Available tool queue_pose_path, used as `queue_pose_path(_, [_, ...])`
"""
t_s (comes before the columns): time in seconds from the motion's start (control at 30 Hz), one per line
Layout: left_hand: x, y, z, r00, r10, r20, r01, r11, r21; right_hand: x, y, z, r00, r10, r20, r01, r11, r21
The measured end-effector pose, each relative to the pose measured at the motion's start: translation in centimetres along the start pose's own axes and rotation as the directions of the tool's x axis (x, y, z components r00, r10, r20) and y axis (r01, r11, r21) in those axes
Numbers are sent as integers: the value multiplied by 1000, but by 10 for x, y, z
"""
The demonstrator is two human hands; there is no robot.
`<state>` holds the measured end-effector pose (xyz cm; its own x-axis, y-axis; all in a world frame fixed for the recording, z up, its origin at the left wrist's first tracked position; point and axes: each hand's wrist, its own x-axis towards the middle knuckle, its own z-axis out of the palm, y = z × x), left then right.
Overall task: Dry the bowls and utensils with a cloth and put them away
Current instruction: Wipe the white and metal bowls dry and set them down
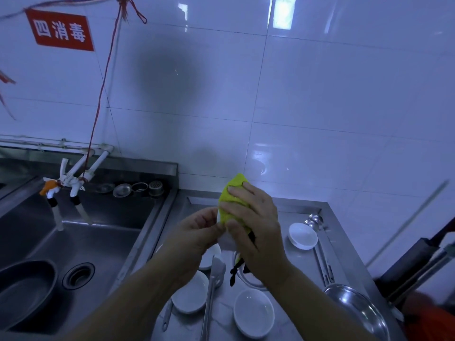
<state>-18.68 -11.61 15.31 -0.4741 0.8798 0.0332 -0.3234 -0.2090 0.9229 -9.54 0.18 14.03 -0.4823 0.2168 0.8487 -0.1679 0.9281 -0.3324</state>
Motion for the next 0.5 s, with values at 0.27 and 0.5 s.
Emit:
queue_pose_path(0.27, [1, 11, 0, 999, 38, -25, -38, 999, -16, 31, 11, -14, 803, 589, 91, -571, 718, 397])
queue_pose_path(0.5, [9, 15, -4, 991, 24, -132, -55, 971, -234, 16, 7, -5, 908, 401, -119, -383, 911, 151])
